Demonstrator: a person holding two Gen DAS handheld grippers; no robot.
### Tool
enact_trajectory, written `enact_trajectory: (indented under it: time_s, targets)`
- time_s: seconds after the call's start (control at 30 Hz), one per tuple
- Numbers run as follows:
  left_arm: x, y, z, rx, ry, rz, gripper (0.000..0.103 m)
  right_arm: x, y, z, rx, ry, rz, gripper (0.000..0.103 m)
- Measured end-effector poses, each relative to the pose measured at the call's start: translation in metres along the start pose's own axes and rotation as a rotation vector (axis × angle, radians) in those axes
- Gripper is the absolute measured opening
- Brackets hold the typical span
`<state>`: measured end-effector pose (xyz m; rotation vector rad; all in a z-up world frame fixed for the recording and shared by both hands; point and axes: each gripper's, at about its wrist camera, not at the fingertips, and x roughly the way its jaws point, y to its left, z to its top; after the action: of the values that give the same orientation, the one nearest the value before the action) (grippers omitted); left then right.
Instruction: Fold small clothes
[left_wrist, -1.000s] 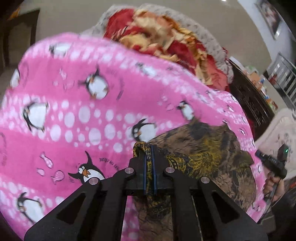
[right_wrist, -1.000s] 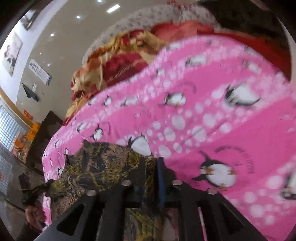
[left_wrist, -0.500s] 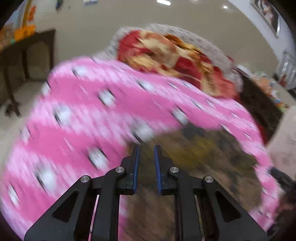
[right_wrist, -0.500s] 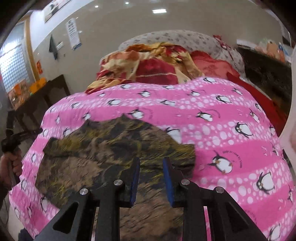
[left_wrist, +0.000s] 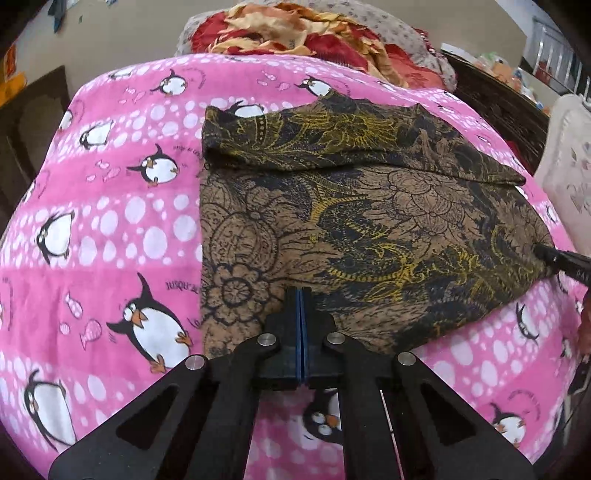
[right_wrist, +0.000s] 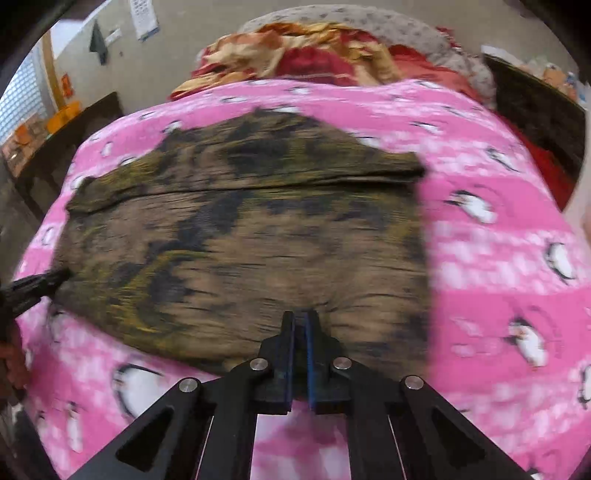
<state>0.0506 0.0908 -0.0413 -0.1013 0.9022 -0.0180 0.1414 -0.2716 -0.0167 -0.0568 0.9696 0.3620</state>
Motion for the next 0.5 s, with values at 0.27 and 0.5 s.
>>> enact_trajectory:
  time_s: [0.27,0.5]
  targets:
    - [-0.022,-0.005,0.032,-0.127,-0.008,-0.013,0.002,-0.018,0.005,0.022,0.036,0.02,0.013,0.001]
    - [0.061,-0.027,0.083,-0.087,0.218,0.043,0.014,0.034,0.021,0.089,-0.002,0.103,-0.093,0.005]
